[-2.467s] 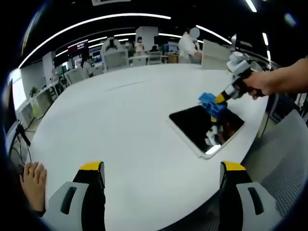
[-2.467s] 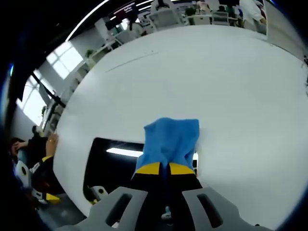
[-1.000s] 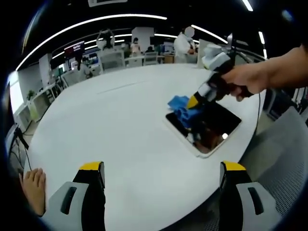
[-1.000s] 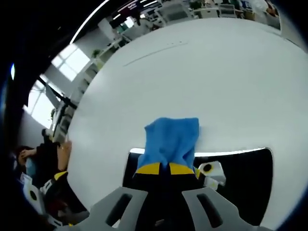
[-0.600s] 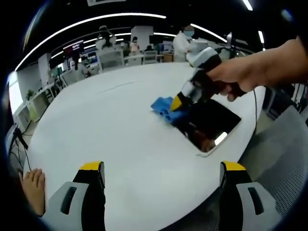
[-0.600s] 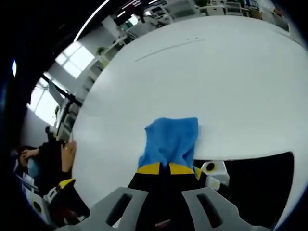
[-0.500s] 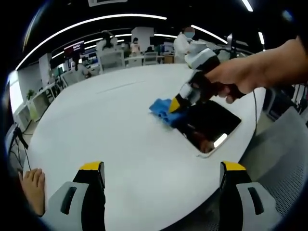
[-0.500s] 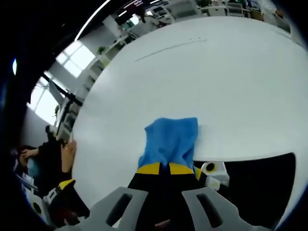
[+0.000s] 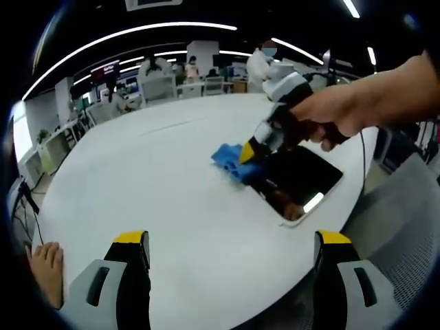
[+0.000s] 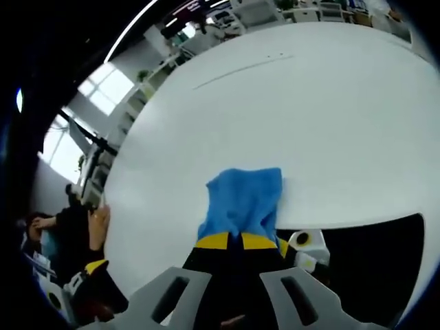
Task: Wipe the mirror surface with the cleaning cloth until all visible marks leave the cleaned area.
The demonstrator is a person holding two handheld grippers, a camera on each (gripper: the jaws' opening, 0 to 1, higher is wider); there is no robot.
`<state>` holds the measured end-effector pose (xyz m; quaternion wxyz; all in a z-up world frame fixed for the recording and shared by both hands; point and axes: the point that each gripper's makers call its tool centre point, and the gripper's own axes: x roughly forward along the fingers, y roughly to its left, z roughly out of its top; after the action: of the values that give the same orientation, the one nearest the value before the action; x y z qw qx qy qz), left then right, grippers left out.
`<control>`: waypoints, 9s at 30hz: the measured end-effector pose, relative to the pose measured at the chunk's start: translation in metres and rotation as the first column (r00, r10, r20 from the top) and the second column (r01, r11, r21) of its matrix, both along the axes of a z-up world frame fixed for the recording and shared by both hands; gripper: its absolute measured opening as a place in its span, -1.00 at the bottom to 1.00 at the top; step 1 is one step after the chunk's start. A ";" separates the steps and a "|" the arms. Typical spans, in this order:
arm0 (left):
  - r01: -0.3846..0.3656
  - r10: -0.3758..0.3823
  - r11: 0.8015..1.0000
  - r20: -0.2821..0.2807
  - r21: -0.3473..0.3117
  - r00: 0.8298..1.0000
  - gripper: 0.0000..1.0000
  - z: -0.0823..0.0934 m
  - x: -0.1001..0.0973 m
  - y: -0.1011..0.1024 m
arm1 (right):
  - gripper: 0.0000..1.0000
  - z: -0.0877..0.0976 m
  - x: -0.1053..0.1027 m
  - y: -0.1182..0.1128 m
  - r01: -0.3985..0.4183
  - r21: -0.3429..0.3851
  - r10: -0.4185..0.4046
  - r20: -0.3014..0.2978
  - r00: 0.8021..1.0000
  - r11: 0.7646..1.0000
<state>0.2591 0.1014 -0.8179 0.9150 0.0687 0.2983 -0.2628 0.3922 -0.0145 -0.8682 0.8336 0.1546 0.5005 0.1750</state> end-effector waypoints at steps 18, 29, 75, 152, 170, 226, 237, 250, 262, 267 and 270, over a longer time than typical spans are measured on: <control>-0.003 0.003 1.000 -0.016 0.016 1.000 0.99 -0.006 0.000 0.005 | -1.00 0.002 -0.031 0.002 -0.028 -0.018 0.027 -0.033 0.999 0.999; 0.010 -0.011 1.000 -0.016 -0.008 1.000 0.99 -0.004 -0.002 -0.001 | -1.00 0.000 -0.046 0.002 -0.066 -0.042 0.065 -0.037 0.997 0.997; 0.078 -0.078 0.997 0.041 -0.021 0.996 0.99 0.008 -0.003 -0.014 | -1.00 0.002 -0.068 -0.049 -0.096 -0.058 0.093 -0.050 0.994 0.994; 0.028 -0.027 0.998 0.025 -0.059 0.999 0.99 0.006 -0.001 -0.010 | -1.00 0.001 -0.074 -0.200 0.034 -0.245 -0.028 0.031 0.999 0.969; 0.020 -0.018 0.998 0.027 -0.060 0.999 0.99 0.007 -0.001 -0.009 | -0.99 0.002 -0.097 -0.198 0.069 -0.206 -0.069 0.007 0.998 0.976; 0.030 -0.027 0.997 0.035 -0.068 0.999 0.99 0.009 -0.001 -0.011 | -1.00 0.002 -0.133 -0.191 0.142 -0.173 -0.135 0.053 0.989 0.975; 0.027 -0.024 0.997 0.040 -0.075 0.999 0.99 0.010 0.000 -0.011 | -1.00 0.001 -0.135 -0.187 0.159 -0.153 -0.165 -0.024 0.986 0.975; 0.020 -0.016 0.997 0.043 -0.079 0.999 0.99 0.011 0.000 -0.010 | -1.00 0.000 -0.131 -0.162 0.130 -0.125 -0.140 -0.074 0.987 0.984; 0.026 -0.023 0.997 0.041 -0.077 0.999 0.99 0.010 0.000 -0.010 | -1.00 -0.003 -0.126 -0.137 0.130 -0.075 -0.139 -0.134 0.981 0.989; 0.029 -0.026 0.996 0.042 -0.079 0.999 0.99 0.010 0.001 -0.010 | -1.00 -0.003 -0.125 -0.126 0.120 -0.064 -0.129 -0.143 0.981 0.991; 0.032 -0.029 0.996 0.041 -0.078 0.999 0.99 0.010 0.000 -0.010 | -1.00 -0.003 -0.126 -0.117 0.109 -0.061 -0.117 -0.145 0.983 0.992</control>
<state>0.2595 0.0910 -0.8081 0.9186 0.0424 0.2682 -0.2871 0.2661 -0.1319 -0.8709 0.8065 0.1732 0.5559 0.1023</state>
